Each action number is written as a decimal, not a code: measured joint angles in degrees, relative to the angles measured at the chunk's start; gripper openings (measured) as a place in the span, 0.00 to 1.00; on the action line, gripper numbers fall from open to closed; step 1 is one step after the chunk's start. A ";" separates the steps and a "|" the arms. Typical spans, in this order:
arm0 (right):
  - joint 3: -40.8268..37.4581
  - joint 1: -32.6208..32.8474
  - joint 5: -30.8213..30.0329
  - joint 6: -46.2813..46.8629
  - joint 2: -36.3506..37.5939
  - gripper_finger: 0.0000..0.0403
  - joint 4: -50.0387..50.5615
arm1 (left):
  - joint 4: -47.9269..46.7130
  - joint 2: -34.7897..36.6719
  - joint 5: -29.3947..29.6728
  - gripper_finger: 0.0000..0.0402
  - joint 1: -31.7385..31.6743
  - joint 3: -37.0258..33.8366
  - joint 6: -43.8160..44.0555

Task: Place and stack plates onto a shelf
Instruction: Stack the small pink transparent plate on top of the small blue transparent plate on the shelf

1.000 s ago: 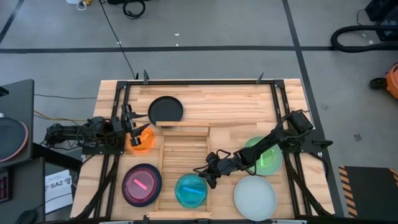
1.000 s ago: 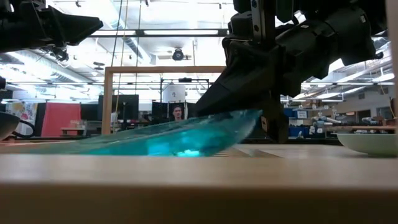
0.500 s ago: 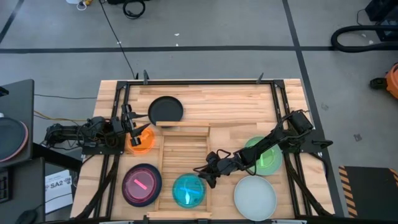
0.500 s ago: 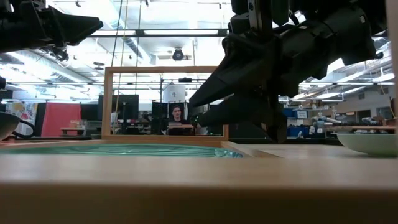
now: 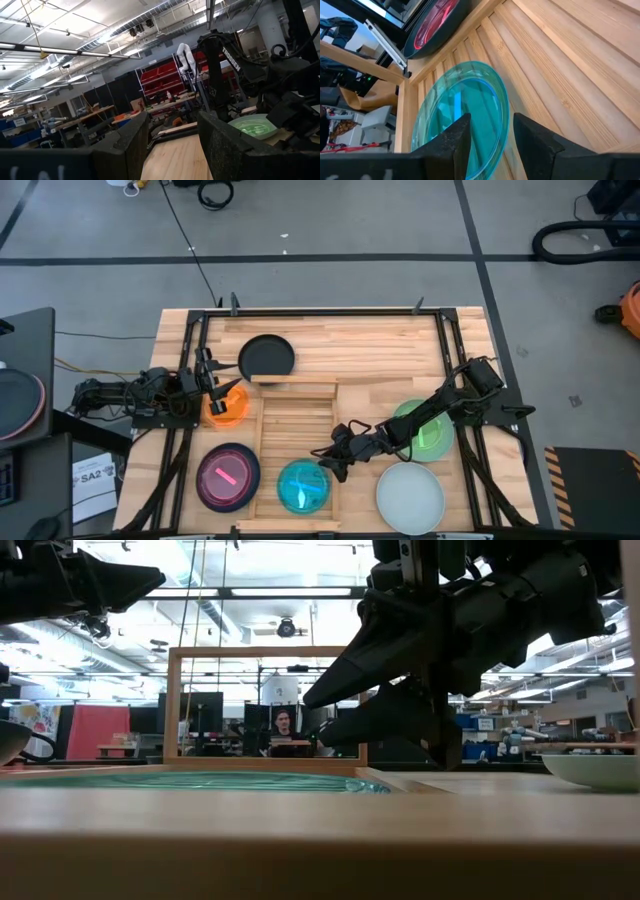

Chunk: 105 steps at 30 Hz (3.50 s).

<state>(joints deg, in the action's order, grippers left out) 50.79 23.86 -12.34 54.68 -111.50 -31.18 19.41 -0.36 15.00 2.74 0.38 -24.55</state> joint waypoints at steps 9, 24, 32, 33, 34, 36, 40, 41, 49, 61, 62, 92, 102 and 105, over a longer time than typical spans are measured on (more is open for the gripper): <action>0.00 -0.04 1.88 -5.31 2.44 0.38 0.44 | 0.04 0.00 0.00 0.44 0.01 -0.01 0.04; 0.00 -0.19 -3.08 -13.97 23.57 0.38 31.99 | 3.54 -0.11 -0.06 0.44 0.00 0.55 8.45; 0.00 -4.40 -5.84 -20.44 36.30 0.38 50.42 | -3.66 -5.18 -3.80 0.44 0.01 8.63 17.11; 0.00 -5.31 -6.40 -20.96 37.79 0.38 52.53 | -4.67 -6.29 -4.33 0.44 0.01 10.05 17.91; 0.00 -6.31 -6.91 -21.69 39.22 0.38 54.79 | -5.98 -7.57 -4.97 0.44 0.00 11.49 18.24; 0.00 -8.46 -7.76 -23.26 41.82 0.38 58.71 | -9.41 -10.54 -7.00 0.44 0.04 14.34 19.08; 0.00 -13.50 -7.73 -26.82 46.04 0.38 63.43 | -17.10 -16.33 -12.65 0.44 0.44 20.97 21.08; 0.00 -14.90 -7.72 -27.89 46.83 0.38 64.20 | -19.33 -17.87 -13.99 0.44 0.85 22.55 21.72; 0.00 -25.75 -3.98 -33.96 49.58 0.38 67.72 | -37.40 -28.71 -19.52 0.44 6.91 33.80 31.46; -5.95 -35.66 4.80 -36.76 49.24 0.38 64.49 | -48.61 -39.18 -19.91 0.44 20.28 36.89 46.57; -6.49 -36.10 5.64 -36.76 49.25 0.38 63.74 | -48.88 -40.01 -19.89 0.44 21.11 36.89 46.90; -9.01 -37.46 7.98 -36.88 49.22 0.38 59.44 | -52.70 -67.40 -17.14 0.44 31.65 36.89 47.85; -9.02 -37.46 7.98 -36.88 49.22 0.38 59.43 | -52.64 -72.13 -17.14 0.44 31.63 36.89 47.89; -9.01 -37.46 7.96 -36.88 49.22 0.38 59.43 | -52.66 -73.14 -17.11 0.44 31.63 36.89 47.86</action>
<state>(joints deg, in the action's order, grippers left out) 41.78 -13.61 -4.38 17.80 -62.28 28.25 -33.25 -73.50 -2.11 34.37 37.28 23.31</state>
